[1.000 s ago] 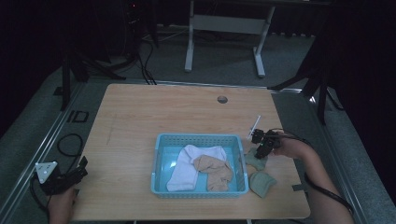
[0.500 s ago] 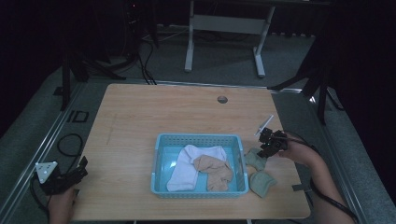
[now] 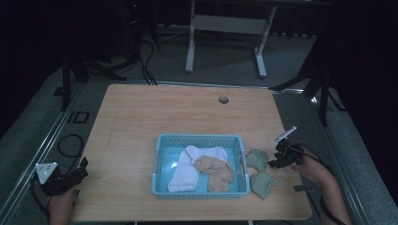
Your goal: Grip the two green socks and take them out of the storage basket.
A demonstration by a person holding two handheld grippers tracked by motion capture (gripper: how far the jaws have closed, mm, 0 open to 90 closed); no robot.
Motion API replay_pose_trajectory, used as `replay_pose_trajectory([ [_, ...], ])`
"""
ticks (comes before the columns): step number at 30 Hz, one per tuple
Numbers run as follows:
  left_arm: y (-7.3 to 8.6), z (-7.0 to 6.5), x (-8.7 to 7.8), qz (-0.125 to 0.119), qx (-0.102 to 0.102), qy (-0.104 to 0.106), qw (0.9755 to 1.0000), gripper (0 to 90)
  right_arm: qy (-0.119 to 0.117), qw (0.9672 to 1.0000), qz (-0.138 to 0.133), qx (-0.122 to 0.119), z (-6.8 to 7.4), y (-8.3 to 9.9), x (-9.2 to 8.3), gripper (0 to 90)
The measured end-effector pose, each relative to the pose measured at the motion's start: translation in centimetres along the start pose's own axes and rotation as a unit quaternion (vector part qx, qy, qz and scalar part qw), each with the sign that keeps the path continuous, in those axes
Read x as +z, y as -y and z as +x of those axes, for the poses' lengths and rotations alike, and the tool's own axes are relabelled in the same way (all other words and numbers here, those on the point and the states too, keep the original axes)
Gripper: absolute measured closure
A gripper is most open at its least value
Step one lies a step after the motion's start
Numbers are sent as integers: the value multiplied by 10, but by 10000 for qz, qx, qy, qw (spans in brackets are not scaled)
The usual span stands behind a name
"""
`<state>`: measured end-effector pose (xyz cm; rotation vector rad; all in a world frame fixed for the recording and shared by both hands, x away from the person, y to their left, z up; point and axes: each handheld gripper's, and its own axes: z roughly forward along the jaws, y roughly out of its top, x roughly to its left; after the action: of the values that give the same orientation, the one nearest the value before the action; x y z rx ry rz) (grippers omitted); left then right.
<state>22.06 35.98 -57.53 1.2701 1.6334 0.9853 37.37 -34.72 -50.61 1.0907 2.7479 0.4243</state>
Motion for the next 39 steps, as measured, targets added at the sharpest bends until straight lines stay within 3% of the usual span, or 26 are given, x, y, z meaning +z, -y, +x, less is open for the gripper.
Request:
replay_pose_trajectory([
  [3, 0, 0, 0, 5, -5, 1, 10000, 7, 178, 9993, -139, 301, -4, 13, -1, 381],
  [7, 0, 0, 0, 2, -6, -3, 10000, 7, 474, 9946, -427, 815, -10, 26, -4, 275],
  [11, 0, 0, 0, 7, -18, -2, 10000, 7, 770, 9835, -897, 1372, -14, 39, -6, 210],
  [13, 0, 0, 0, 4, -18, 0, 10000, 7, 904, 9753, -1177, 1634, -16, 45, -6, 164],
  [14, 0, 0, 0, 4, -21, 3, 10000, 7, 868, 9730, -1265, 1726, -17, 48, -5, 110],
  [16, 0, 0, 0, 5, -20, 7, 10000, 7, 929, 9685, -1341, 1883, -17, 54, -1, 109],
  [17, 0, 0, 0, 4, -22, 7, 10000, 7, 967, 9646, -1405, 2013, -17, 57, 2, 108],
  [19, 0, 0, 0, 4, -30, 5, 10000, 7, 1017, 9610, -1438, 2134, -17, 63, 7, 108],
  [24, 0, 0, 0, 13, -29, 11, 10000, 7, 1233, 9446, -1950, 2334, -11, 75, 15, 108],
  [26, 0, 0, 0, 2, -21, 6, 10000, 7, 1243, 9422, -1980, 2402, -9, 78, 17, 108],
  [30, 0, 0, 0, 6, -27, 9, 10000, 7, 1441, 9288, -2350, 2475, 1, 84, 19, 109],
  [35, 0, 0, 0, 0, -10, 17, 10000, 7, 1847, 9075, -2853, 2467, 13, 88, 20, 108],
  [36, 0, 0, 0, 0, -10, 17, 10000, 7, 1847, 9075, -2853, 2467, 13, 88, 20, 108],
  [37, 0, 0, 0, 0, -11, 18, 10000, 7, 2005, 8933, -3135, 2522, 17, 93, 17, 108],
  [39, 0, 0, 0, -3, -18, 21, 10000, 7, 2005, 8832, -3344, 2606, 17, 97, 15, 109],
])
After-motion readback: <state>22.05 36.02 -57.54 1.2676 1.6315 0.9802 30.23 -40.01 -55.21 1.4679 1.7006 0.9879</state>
